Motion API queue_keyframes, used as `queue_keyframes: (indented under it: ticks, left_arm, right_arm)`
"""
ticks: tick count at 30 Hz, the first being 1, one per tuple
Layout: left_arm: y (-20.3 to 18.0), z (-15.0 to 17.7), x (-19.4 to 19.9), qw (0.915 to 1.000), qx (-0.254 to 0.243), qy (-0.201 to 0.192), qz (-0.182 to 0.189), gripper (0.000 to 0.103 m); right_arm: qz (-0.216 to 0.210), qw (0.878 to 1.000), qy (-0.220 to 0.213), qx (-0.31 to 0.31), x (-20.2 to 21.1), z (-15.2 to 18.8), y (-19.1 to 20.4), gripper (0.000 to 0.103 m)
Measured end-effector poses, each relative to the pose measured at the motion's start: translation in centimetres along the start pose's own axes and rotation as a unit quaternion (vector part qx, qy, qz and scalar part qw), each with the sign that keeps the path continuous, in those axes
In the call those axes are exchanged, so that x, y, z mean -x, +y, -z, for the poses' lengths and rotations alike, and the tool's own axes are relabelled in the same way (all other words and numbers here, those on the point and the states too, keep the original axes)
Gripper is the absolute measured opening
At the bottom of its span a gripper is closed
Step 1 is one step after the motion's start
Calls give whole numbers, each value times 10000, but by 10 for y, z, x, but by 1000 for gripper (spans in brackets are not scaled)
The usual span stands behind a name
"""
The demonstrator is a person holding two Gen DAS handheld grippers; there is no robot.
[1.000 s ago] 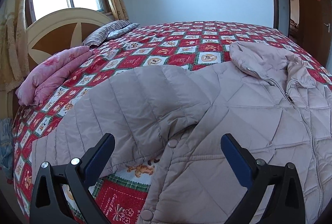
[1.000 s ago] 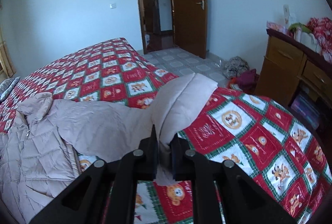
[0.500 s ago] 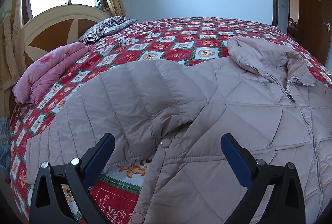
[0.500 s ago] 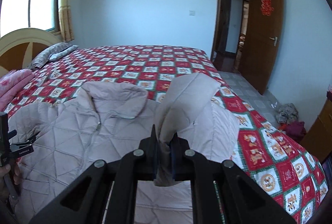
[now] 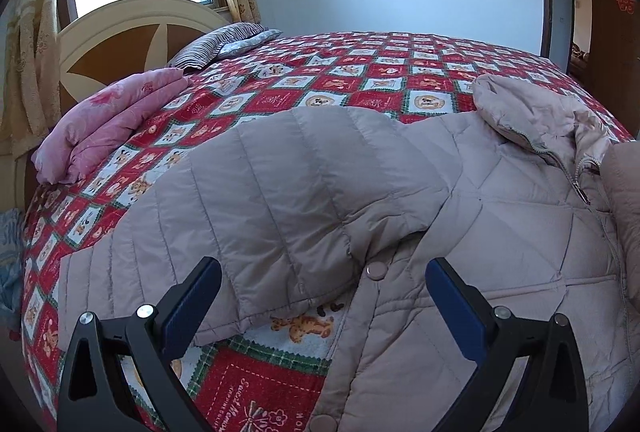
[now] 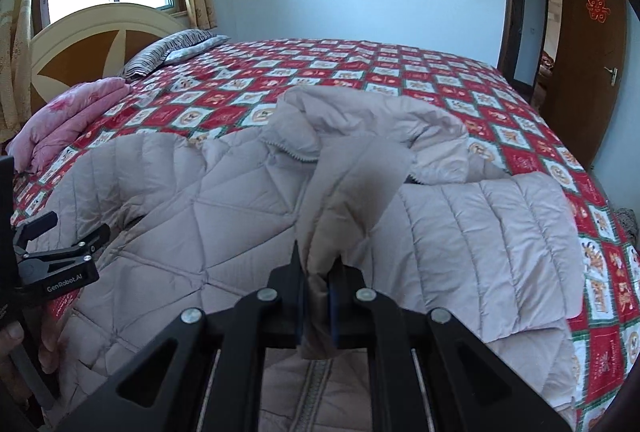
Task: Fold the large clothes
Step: 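Fold the held sleeve across the jacket body with the right gripper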
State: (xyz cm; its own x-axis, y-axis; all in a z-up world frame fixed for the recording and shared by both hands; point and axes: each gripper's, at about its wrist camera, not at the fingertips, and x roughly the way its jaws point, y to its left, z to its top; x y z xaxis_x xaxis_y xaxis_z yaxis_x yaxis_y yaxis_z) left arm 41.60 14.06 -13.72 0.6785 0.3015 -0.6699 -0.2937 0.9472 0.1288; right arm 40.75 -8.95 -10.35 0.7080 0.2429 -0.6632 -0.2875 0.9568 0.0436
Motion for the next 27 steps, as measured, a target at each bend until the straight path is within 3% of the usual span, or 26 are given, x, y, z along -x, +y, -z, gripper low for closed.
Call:
queue_keyframes:
  ticks: [4,5,6,8,15,20,22,25,27]
  left_arm:
    - [-3,-2,2,10000,-41,2,-22,102]
    - [-5,-3,4,10000,-63,-3,-9,102]
    - [-8,-5,7,10000,-92,-17,4,102]
    - [-12,-9,15,9999,-147,-70,40,102]
    - [-51,-25,49,9980,-310,-284,469,102]
    - [-111,-31,48,9952,-679,-294,647,102]
    - [-135,-29,35,9947,-813,-133,608,102]
    - [-159,-21,18,9925,-885,201,825,102]
    - [-172,-12,12,9914,-1051,270,732,102]
  right_arm:
    - [-183,9997,168,-80,-23,7,6,18]
    - [-251,9995,165,-108,-24,8,6,27]
    - [-413,9989,175,-143,-24,9,7,51]
    - [-761,9968,38,-242,-13,10,5,74]
    - [-664,9965,-443,-268,44,17,-23,74]
    - [223,9961,-468,-712,57,31,-83,74]
    - [625,9920,-395,-1020,62,40,-113,74]
    - [914,9830,-332,-1556,70,58,-153,75]
    - [1077,9780,-332,-1757,75,72,-171,76]
